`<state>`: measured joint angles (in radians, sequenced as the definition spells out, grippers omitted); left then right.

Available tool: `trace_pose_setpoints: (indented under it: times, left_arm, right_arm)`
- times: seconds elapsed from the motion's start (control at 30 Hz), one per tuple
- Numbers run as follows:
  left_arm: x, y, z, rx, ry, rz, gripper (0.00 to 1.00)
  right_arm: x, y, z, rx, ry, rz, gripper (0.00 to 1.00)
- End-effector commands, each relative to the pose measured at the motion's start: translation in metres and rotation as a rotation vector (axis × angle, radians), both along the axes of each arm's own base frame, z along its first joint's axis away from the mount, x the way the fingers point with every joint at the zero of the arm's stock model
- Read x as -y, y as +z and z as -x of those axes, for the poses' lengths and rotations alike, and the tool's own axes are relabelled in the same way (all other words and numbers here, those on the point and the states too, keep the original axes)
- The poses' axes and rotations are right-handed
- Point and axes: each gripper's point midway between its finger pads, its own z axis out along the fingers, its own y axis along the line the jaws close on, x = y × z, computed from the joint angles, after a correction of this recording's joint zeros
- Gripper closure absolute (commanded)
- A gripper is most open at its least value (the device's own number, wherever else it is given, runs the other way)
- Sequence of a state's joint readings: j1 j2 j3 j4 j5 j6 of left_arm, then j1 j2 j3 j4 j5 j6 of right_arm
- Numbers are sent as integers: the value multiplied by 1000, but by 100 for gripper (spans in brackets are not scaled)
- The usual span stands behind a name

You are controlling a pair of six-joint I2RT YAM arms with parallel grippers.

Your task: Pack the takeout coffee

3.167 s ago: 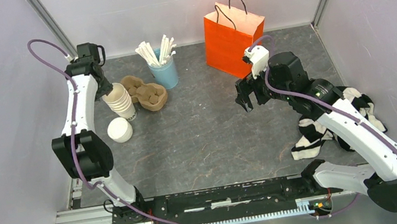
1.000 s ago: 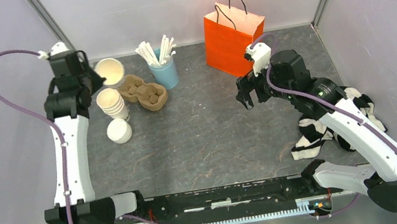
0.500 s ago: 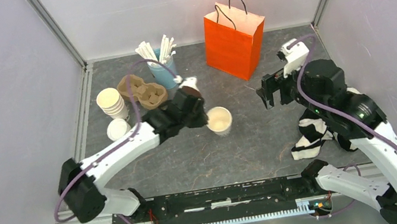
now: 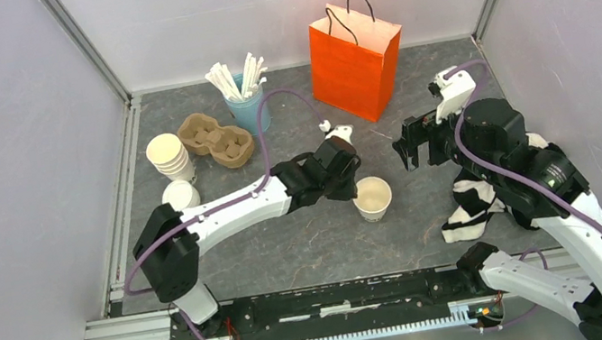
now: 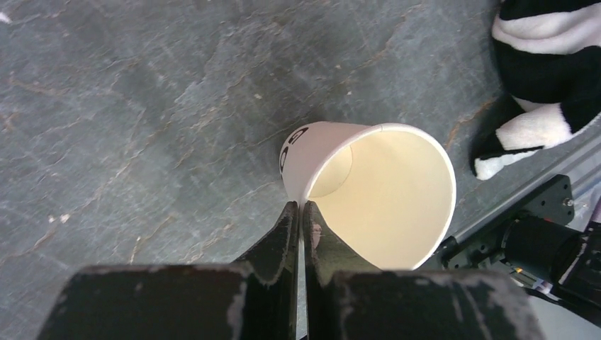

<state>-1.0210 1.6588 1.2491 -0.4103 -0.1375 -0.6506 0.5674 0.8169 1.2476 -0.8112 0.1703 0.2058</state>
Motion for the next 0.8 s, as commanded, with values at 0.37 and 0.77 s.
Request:
trace_pose_setpoints:
  times: [0.37, 0.77]
  left_arm:
    - [-45, 63, -13, 162, 59, -100, 28]
    - [-280, 40, -63, 59, 542, -328, 9]
  right_arm:
    - [-6, -5, -4, 1, 25, 11, 2]
    - [-18, -23, -14, -11, 100, 77, 2]
